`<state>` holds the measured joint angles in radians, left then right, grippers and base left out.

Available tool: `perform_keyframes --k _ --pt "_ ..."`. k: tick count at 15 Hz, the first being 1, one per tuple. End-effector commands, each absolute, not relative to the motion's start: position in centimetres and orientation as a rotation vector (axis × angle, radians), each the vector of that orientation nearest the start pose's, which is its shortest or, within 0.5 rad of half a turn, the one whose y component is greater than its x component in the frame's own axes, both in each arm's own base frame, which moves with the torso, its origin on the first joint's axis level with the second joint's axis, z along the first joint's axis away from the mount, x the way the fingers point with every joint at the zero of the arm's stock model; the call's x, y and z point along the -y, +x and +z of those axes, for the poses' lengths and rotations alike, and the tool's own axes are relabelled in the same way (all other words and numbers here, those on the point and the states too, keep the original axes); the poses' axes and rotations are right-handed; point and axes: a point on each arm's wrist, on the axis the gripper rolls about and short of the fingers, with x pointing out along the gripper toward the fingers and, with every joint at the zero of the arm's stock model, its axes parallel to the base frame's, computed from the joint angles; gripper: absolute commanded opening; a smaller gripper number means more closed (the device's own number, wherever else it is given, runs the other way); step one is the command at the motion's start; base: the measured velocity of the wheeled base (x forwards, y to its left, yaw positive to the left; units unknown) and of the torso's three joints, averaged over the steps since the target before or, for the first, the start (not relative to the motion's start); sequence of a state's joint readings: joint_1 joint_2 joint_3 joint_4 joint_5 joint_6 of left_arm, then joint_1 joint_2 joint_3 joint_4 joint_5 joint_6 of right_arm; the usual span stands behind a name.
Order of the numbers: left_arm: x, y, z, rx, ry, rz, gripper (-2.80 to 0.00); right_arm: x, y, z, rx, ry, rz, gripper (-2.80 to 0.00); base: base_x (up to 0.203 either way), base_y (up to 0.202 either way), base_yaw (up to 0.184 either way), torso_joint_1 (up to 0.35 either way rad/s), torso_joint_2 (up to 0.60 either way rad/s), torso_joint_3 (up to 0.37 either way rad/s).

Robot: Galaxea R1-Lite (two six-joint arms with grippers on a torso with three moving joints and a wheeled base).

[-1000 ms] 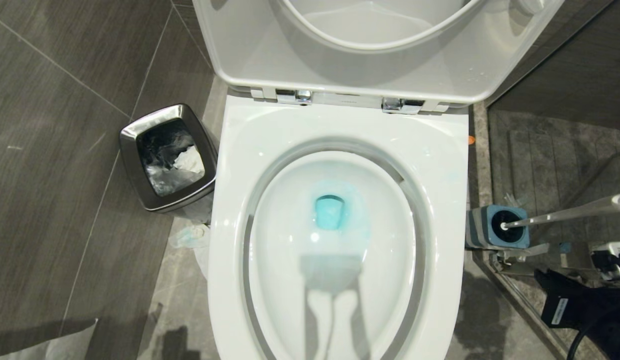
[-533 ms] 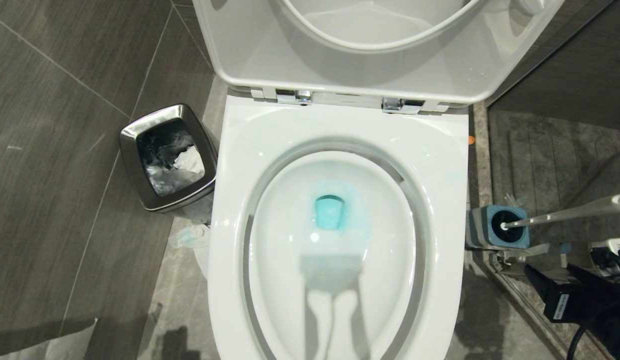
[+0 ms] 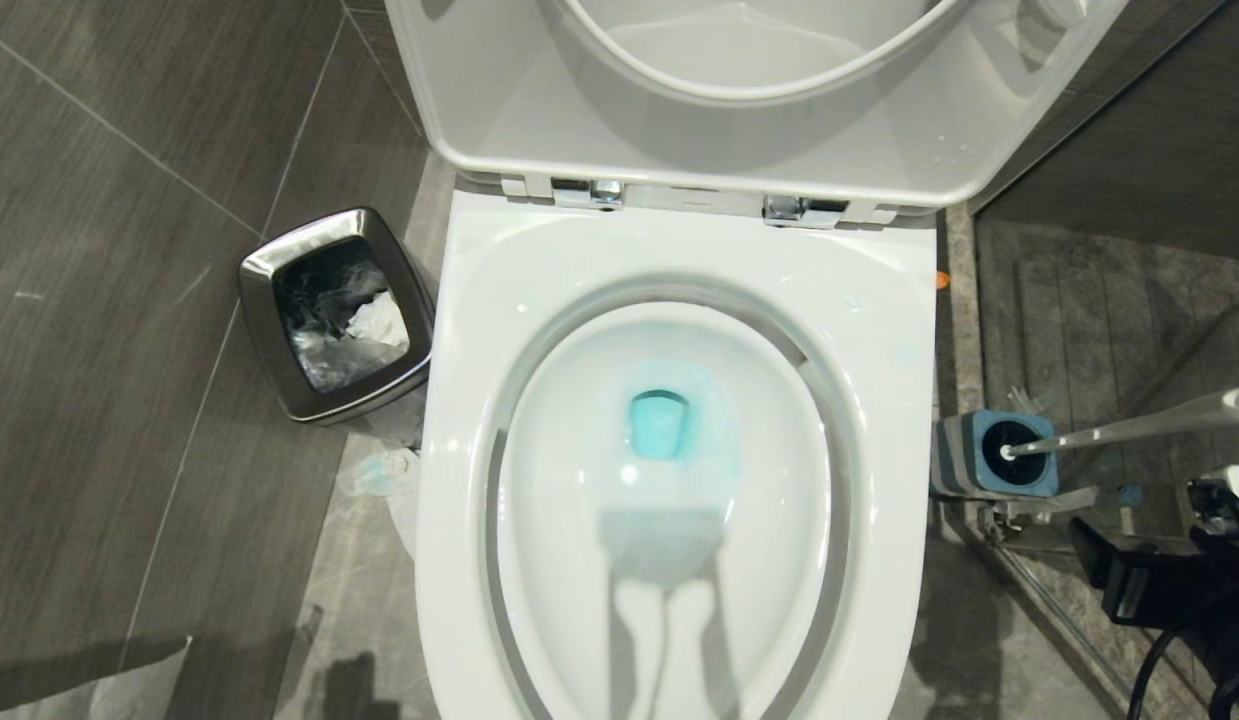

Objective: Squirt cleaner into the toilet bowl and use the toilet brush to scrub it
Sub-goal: Scrub the toilet bowl

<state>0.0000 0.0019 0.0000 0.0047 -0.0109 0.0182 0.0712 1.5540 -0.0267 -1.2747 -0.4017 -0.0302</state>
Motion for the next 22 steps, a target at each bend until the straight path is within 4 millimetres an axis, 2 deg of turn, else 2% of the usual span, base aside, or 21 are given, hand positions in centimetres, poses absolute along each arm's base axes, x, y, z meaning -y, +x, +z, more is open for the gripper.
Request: perform_keyframes --k 1,4,6,9,16,22 --pt "0.0 -2.3 7.5 -0.008 0.018 -0.011 -2.80 -0.1 19.2 9.9 -0.250 -0.080 -0.345 0.00 0.000 0.000 0.000 0.000 0.00 0.000" --pt "0.0 -2.3 7.5 -0.008 0.018 -0.011 -2.80 0.0 21.6 10.6 -0.190 -0.037 -0.361 0.00 0.000 0.000 0.000 0.000 0.00 0.000" --pt "0.0 -2.3 7.5 -0.008 0.018 -0.011 -2.80 0.2 22.6 10.5 -0.187 -0.036 -0.367 0.00 0.000 0.000 0.000 0.000 0.00 0.000" --pt "0.0 -2.3 7.5 -0.008 0.018 -0.011 -2.80 0.7 23.8 10.7 -0.174 -0.041 -0.385 0.00 0.000 0.000 0.000 0.000 0.00 0.000" --pt "0.0 -2.3 7.5 -0.008 0.018 -0.011 -2.80 1.7 26.4 12.3 -0.099 -0.111 -0.394 0.00 0.000 0.000 0.000 0.000 0.00 0.000" --pt "0.0 -2.3 7.5 -0.008 0.018 -0.011 -2.80 3.2 27.8 13.1 -0.067 -0.160 -0.403 0.00 0.000 0.000 0.000 0.000 0.00 0.000"
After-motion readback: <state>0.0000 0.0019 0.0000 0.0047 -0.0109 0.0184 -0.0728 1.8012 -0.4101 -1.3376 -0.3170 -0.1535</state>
